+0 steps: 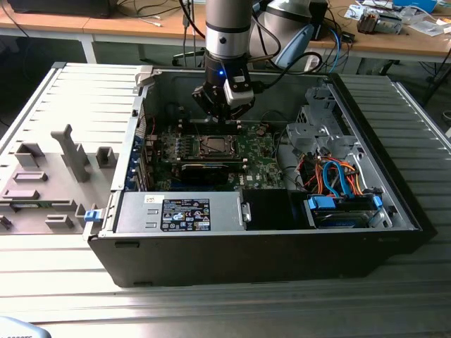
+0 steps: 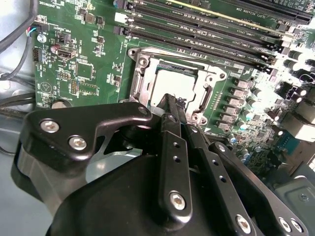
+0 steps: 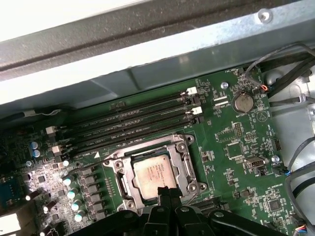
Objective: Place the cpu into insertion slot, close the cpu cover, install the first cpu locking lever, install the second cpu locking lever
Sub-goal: 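Install the first cpu locking lever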
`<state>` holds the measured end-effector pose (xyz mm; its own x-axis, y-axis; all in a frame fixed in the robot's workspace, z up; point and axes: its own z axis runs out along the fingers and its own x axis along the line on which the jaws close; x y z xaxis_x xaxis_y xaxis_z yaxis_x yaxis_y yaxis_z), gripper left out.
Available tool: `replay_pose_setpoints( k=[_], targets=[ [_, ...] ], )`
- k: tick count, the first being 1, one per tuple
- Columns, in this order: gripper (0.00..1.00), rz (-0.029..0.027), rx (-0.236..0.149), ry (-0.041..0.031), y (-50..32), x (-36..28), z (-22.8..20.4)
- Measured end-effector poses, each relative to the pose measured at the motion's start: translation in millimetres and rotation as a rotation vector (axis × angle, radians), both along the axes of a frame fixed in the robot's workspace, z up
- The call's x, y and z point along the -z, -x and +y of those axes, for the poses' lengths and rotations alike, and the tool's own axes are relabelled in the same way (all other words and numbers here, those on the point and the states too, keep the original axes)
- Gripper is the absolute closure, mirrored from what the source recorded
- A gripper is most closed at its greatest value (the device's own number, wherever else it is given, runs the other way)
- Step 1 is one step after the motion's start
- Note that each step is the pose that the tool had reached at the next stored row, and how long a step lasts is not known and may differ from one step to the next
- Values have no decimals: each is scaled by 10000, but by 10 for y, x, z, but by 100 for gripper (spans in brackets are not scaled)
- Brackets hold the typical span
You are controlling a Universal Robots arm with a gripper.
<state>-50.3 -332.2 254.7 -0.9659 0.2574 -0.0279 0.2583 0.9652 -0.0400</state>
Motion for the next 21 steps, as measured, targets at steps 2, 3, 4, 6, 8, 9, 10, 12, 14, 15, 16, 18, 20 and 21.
replay_pose_setpoints(
  k=[2,3,4,6,8,9,10,12,14,15,16,18,20,21],
  targets=[
    [89,0,-25,0,0,0,0],
    [89,0,-39,0,0,0,0],
    [89,0,-49,0,0,0,0],
    [89,0,-73,0,0,0,0],
    [89,0,-102,0,0,0,0],
    [89,0,-114,0,0,0,0],
    [89,-1,-128,0,0,0,0],
    [89,0,-151,0,0,0,0],
    [89,0,-173,0,0,0,0],
    [89,0,-182,0,0,0,0],
    [89,0,-191,0,0,0,0],
    [89,0,-215,0,0,0,0],
    [89,0,-248,0,0,0,0],
    [89,0,-257,0,0,0,0]
  ],
)
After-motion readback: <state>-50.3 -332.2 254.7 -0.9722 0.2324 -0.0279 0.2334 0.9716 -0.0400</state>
